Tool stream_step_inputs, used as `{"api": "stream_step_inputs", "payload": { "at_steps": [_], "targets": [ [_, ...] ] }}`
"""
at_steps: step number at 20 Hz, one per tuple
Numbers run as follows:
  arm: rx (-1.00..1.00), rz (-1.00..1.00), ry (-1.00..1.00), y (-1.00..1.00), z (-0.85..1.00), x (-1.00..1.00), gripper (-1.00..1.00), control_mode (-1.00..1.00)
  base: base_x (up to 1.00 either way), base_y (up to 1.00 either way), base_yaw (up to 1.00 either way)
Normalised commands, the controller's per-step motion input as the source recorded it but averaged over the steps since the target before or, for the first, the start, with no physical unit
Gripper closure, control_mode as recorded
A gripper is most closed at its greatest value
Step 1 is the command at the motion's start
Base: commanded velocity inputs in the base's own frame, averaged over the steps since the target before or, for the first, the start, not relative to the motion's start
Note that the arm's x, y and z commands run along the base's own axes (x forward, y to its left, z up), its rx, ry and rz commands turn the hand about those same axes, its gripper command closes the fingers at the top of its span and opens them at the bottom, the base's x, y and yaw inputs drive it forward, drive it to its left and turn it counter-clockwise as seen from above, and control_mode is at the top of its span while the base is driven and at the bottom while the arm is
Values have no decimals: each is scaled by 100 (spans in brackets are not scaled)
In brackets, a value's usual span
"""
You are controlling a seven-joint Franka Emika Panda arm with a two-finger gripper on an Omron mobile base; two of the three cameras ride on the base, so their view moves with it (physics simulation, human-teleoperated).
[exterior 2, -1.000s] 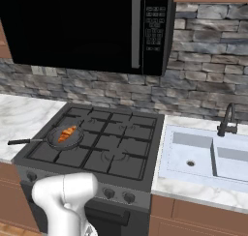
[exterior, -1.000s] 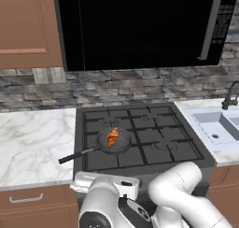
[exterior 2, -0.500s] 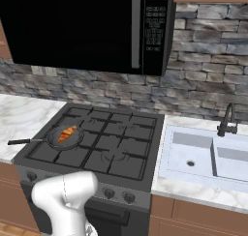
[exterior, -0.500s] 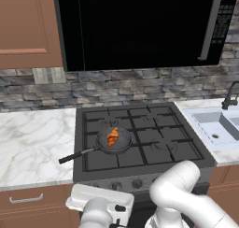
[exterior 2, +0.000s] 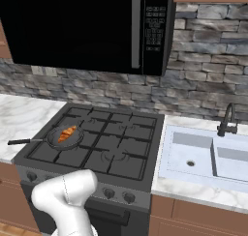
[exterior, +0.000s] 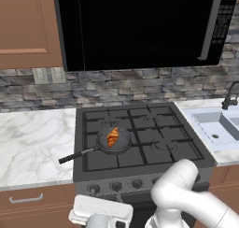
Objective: Pick the croissant and place it on the pan. Then turn on the stove to warm the croissant.
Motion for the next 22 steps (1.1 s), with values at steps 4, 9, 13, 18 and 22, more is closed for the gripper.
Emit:
{"api": "stream_step_inputs", "payload": {
  "at_steps": [4,9,13,18,22],
  "targets": [
    [0,0,-9,0,-29,8,-100,-100,0,0,0],
    [-1,0,-2,0,-16,3,-100,-100,0,0,0],
    [-3,0,0,4,-14,1,-100,-100,0,0,0],
    [-5,0,0,14,-14,0,-100,-100,0,0,0],
    [-6,0,0,18,-14,0,-100,-100,0,0,0]
  ]
}}
